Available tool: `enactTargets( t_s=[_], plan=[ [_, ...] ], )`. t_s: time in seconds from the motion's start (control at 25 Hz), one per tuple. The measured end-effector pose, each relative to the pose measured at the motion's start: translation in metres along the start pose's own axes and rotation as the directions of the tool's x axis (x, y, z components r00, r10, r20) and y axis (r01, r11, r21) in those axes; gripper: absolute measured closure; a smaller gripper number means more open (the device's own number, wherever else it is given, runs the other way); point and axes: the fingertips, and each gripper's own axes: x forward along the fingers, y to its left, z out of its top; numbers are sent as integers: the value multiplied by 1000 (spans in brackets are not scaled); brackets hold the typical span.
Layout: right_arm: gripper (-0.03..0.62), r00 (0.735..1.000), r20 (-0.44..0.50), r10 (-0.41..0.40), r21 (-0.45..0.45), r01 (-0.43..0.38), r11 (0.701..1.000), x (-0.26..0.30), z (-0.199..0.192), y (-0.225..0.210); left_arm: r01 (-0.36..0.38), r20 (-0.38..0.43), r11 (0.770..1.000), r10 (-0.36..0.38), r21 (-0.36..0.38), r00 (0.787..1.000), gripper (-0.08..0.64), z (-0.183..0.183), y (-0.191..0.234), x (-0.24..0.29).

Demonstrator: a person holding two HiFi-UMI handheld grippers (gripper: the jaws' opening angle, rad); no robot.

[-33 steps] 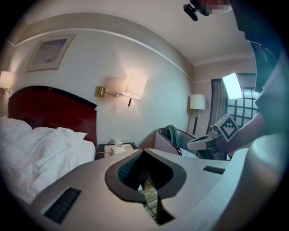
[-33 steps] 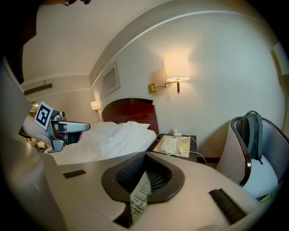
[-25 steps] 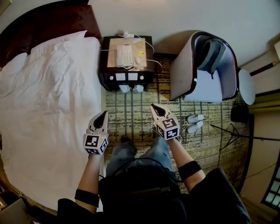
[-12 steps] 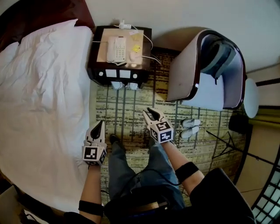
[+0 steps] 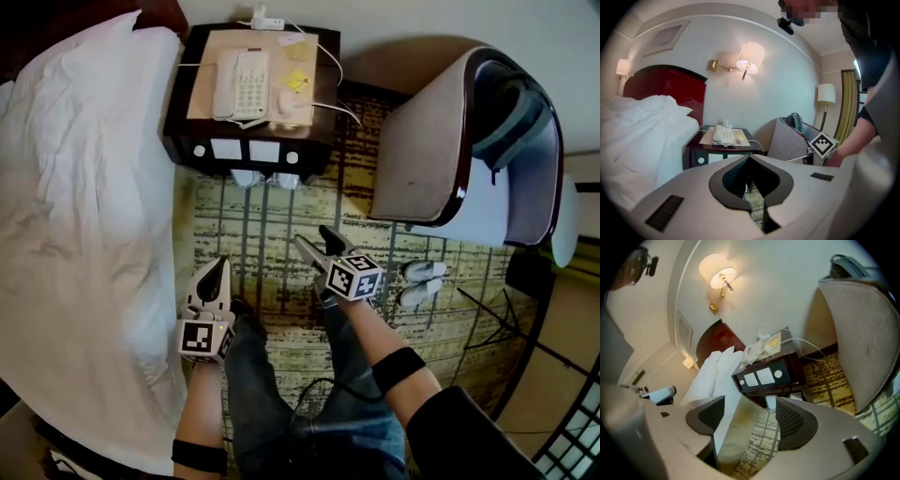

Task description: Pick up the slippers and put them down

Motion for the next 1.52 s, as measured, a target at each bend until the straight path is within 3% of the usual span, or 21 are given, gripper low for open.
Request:
enactTargets(
  t_s=[0.2, 0.44, 0.52, 0.64, 0.8, 1.12, 1.28, 1.4, 1.52],
  plan=[
    [229, 998, 63, 24, 188, -35, 982, 62, -46, -61, 83, -26, 994, -82, 77, 996, 556, -83, 14, 65],
    [232, 987, 159, 11, 360, -68, 930, 124, -100, -139, 150, -36, 983, -147, 108, 988, 556, -136, 18, 129],
    [232, 982, 190, 9, 402, -86, 912, 140, -110, -161, 163, -21, 973, -162, 162, 987, 556, -161, 24, 149],
    [230, 978, 208, 5, 425, -94, 900, 164, -121, -191, 175, -30, 967, -172, 183, 985, 556, -184, 26, 179],
    [229, 966, 260, -3, 526, -140, 839, 195, -137, -231, 172, -8, 967, -173, 187, 985, 556, -209, 29, 212],
    [229, 969, 246, 12, 527, -144, 838, 251, -147, -280, 175, 4, 965, -179, 198, 984, 556, -249, 27, 269],
    [227, 962, 271, 18, 594, -182, 783, 283, -153, -299, 171, 12, 969, -176, 176, 984, 557, -257, 29, 292],
    [227, 965, 259, 29, 590, -182, 787, 303, -152, -308, 165, 17, 971, -171, 175, 985, 557, -266, 34, 307],
    [225, 967, 254, 27, 612, -182, 770, 321, -155, -317, 161, 22, 972, -167, 172, 986, 557, -276, 41, 317]
  ],
)
